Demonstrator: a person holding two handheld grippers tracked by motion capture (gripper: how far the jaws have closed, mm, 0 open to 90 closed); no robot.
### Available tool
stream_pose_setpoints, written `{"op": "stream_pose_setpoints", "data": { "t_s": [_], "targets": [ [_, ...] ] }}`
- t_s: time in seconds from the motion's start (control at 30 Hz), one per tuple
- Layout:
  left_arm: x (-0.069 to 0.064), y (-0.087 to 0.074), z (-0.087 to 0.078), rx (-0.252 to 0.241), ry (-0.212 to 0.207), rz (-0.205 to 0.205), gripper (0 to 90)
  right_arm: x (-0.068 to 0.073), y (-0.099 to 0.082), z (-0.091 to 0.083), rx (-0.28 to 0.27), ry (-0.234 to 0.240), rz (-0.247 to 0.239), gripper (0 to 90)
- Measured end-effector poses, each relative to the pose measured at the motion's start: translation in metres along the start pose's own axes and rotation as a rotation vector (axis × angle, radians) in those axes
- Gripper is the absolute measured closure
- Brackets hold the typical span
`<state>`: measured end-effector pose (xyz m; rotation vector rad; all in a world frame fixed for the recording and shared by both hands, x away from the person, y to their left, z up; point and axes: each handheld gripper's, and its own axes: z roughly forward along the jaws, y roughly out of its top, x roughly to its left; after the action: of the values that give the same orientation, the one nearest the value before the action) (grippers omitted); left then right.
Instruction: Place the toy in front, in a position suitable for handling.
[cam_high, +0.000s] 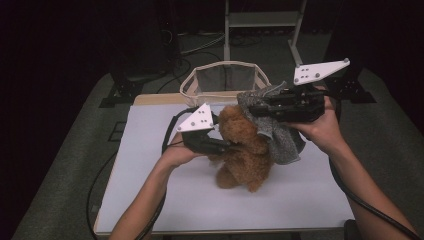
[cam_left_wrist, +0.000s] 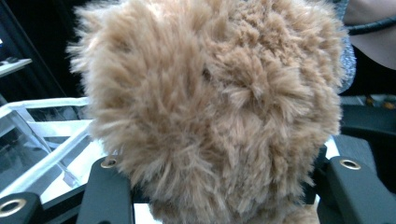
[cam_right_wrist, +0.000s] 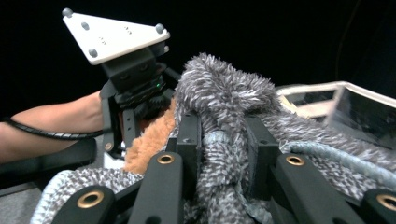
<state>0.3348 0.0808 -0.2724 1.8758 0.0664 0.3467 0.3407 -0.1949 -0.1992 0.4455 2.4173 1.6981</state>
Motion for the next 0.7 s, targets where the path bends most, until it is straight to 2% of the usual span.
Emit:
{"op": "stream_pose_setpoints", "data": {
  "t_s": [0.07,0.13,0.2,0.23,0.33,0.43,0.5,0.57,0.7],
  "targets": [
    [0.001,0.002,-0.009,0.036,-0.021,0.023,41.2,0.004,0.003,0.002,0.005,0.017,-0.006,70.9],
    [0.000,-0.004,-0.017,0.073,-0.039,0.028,40.8,0.008,0.001,0.007,0.035,0.027,-0.017,70.7],
    [0.000,-0.015,-0.021,0.093,-0.061,0.016,40.4,0.009,-0.007,0.016,0.088,0.038,-0.031,70.6],
    [0.000,-0.022,-0.021,0.100,-0.072,-0.002,40.3,0.009,-0.010,0.019,0.104,0.040,-0.032,70.6],
    [0.000,-0.035,-0.016,0.099,-0.113,-0.039,39.8,0.007,-0.020,0.030,0.156,0.048,-0.032,70.6],
    [-0.002,-0.038,-0.006,0.097,-0.137,-0.042,39.2,0.010,-0.018,0.037,0.170,0.059,-0.050,70.6],
    [-0.003,-0.038,0.000,0.106,-0.140,-0.031,39.1,0.014,-0.013,0.044,0.175,0.075,-0.071,70.6],
    [-0.002,-0.040,0.001,0.098,-0.144,-0.039,39.1,0.016,-0.012,0.048,0.184,0.072,-0.087,70.6],
    [-0.004,-0.044,-0.002,0.095,-0.140,-0.053,39.1,0.008,-0.021,0.043,0.178,0.083,-0.052,70.6]
  ]
}}
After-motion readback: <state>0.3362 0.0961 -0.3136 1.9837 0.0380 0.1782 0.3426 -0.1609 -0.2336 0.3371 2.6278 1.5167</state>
